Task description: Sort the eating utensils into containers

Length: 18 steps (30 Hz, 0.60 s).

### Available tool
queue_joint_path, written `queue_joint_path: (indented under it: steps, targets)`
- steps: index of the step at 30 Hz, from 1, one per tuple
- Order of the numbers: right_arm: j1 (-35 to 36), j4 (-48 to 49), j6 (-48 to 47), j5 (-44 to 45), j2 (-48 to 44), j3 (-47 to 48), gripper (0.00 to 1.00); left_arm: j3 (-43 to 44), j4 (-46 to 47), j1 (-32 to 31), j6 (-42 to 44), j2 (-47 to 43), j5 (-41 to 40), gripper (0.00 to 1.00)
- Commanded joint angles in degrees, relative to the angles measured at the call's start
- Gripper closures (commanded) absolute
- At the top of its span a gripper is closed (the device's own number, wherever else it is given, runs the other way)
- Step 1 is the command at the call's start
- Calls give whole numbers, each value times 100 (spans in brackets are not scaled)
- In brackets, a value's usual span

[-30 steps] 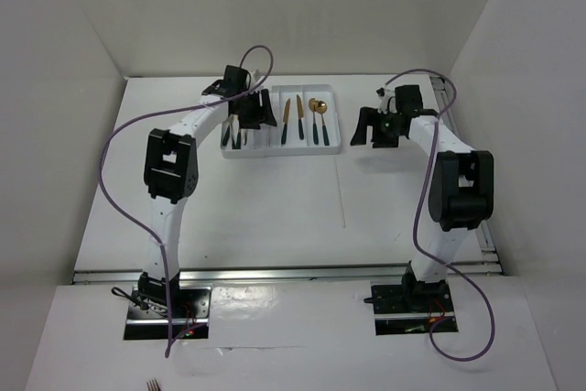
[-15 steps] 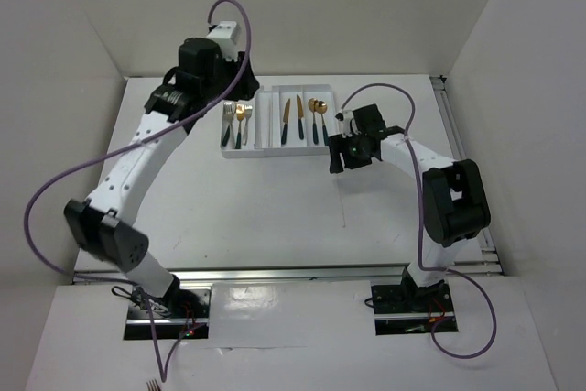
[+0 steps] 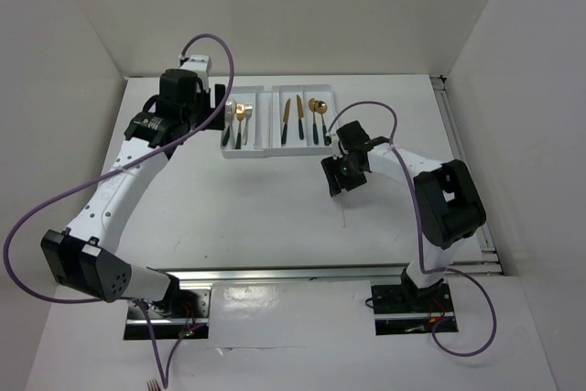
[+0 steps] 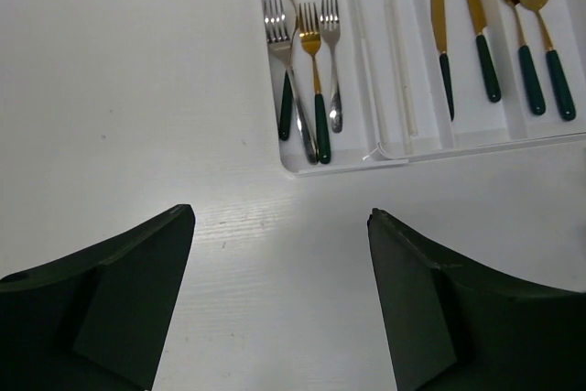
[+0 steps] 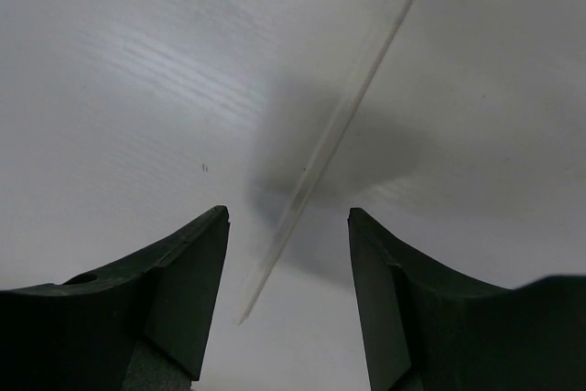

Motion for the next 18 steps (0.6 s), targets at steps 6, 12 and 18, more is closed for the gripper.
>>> queue_joint_path:
  steps: [6, 12, 18]
  targets:
    - [163, -568, 196, -17, -136, -364, 40, 102, 35, 230, 61, -249, -171, 8]
    - [163, -743, 381, -323, 330, -259, 54, 102, -18, 344, 8, -249, -118, 8]
    - [215, -797, 434, -377, 716, -197, 79, 102, -18, 449, 8, -249, -118, 8]
